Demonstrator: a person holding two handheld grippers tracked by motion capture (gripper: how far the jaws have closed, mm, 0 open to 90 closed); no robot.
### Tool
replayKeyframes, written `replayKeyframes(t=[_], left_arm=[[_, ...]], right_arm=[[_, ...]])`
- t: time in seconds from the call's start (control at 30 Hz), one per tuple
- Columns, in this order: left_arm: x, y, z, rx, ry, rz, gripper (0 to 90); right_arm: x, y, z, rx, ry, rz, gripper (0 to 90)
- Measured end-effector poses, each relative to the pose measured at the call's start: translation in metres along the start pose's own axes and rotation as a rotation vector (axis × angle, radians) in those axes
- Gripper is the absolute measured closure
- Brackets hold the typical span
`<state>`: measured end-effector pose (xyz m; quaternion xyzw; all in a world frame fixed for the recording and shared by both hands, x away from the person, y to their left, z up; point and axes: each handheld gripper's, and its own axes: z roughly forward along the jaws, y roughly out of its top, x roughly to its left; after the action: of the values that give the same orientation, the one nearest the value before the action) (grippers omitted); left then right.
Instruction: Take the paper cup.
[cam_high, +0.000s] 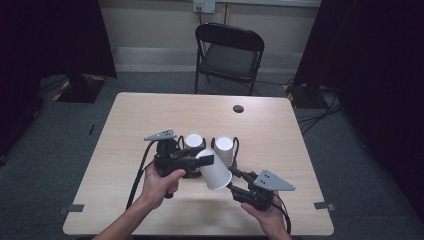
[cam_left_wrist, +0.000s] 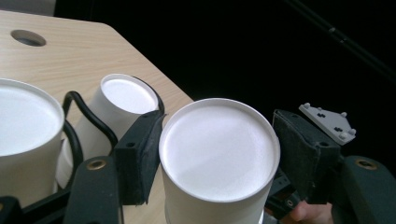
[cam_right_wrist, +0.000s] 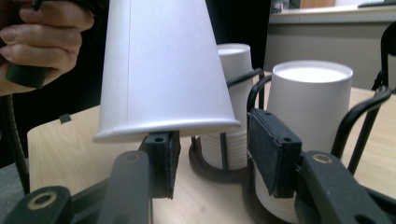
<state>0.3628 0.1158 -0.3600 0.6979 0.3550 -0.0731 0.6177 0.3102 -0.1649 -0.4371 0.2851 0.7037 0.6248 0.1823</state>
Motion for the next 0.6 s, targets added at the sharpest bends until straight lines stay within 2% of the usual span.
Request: replayKeyframes(t=[0.13,0.2,0.33,0.43,0.5,0.6], left_arm=[[-0.003,-0.001,0.002,-0.006,-0.037,-0.031,35.1],[-0.005,-0.002,0.004,0.004,-0.039,-0.025,35.1],[-0.008,-0.004,0.008,0.002,-0.067,-0.044,35.1],[-0.009,-0.004,0.009,-0.004,-0.079,-0.065,34.9],[-0.009,-0.005,0.01,-0.002,-0.078,-0.062,34.9],[-0.007,-0.006,0.01,0.004,-0.089,-0.07,34.5]], right_arm=[[0.003,0.002,0.001,-0.03,0.002,-0.031,57.0],[0.004,0.003,0.002,-0.038,0.004,-0.042,58.4],[0.007,0.004,0.001,-0.063,0.003,-0.062,60.7],[0.007,0.006,0.0,-0.08,0.001,-0.056,61.4],[0.006,0.007,-0.001,-0.084,-0.002,-0.058,61.9],[0.005,0.007,-0.002,-0.086,-0.013,-0.068,70.6]])
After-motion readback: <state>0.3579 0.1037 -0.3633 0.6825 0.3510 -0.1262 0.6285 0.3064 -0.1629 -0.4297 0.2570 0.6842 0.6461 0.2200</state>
